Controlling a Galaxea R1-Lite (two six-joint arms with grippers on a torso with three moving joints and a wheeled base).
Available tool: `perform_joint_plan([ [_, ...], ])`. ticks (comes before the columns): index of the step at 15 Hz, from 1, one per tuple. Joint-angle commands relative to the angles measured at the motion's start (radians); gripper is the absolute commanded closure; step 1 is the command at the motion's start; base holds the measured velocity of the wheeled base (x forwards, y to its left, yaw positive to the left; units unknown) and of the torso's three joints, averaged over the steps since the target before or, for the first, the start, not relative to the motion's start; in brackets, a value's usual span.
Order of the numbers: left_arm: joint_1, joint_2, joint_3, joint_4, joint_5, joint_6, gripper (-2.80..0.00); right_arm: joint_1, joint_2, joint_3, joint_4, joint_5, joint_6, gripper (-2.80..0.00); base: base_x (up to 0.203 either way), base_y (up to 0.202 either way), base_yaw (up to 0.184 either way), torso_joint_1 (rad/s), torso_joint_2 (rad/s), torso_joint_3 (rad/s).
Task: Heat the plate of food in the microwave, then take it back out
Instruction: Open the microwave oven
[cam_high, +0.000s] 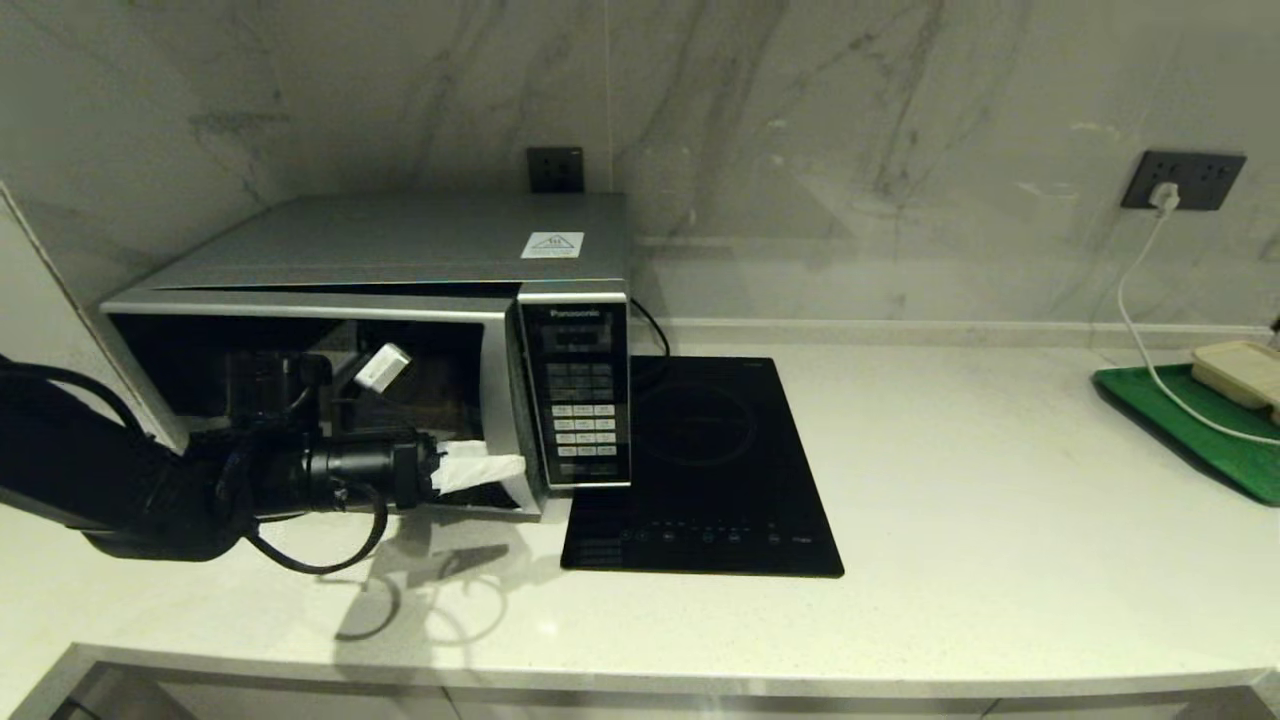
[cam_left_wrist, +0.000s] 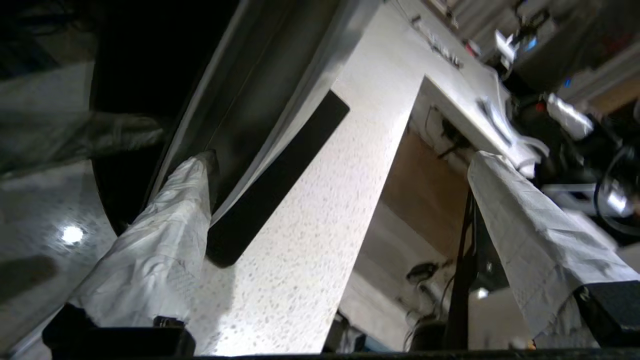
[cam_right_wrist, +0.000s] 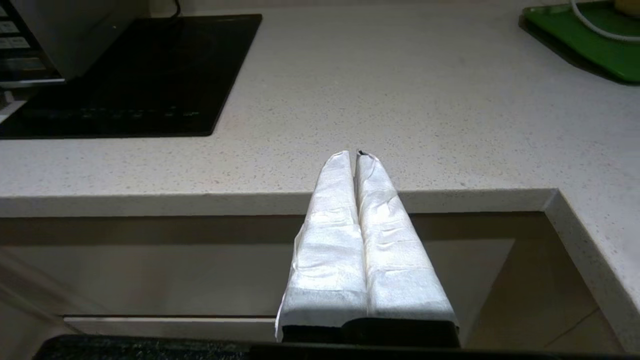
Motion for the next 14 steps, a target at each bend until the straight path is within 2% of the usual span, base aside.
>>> perform_joint_plan([
  [1,0.01,-0.05,0.04,-0.005,-0.006,-0.037,-2.8,0.001,0.0,0.0,0.002,-0.001,0.0,0.0,0.0,0.0,0.0,0.0,0.0,0.0],
  [6,0.055,-0.059,0.084,-0.008,0.011,-0.013,-2.8,0.001,0.0,0.0,0.002,-0.001,0.0,0.0,0.0,0.0,0.0,0.0,0.0,0.0],
  [8,0.079,-0.112,0.124,-0.007,0.057,0.004,-2.8,0.001,0.0,0.0,0.002,-0.001,0.0,0.0,0.0,0.0,0.0,0.0,0.0,0.0],
  [10,0.098,-0.204,0.189,-0.004,0.134,0.014,-2.8,0.001,0.0,0.0,0.002,-0.001,0.0,0.0,0.0,0.0,0.0,0.0,0.0,0.0],
  [11,0.11,-0.256,0.224,-0.002,0.162,0.017,0.0,0.001,0.0,0.0,0.002,-0.001,0.0,0.0,0.0,0.0,0.0,0.0,0.0,0.0],
  [14,0.159,-0.447,0.301,0.056,0.186,0.02,0.0,0.001,0.0,0.0,0.002,-0.001,0.0,0.0,0.0,0.0,0.0,0.0,0.0,0.0],
])
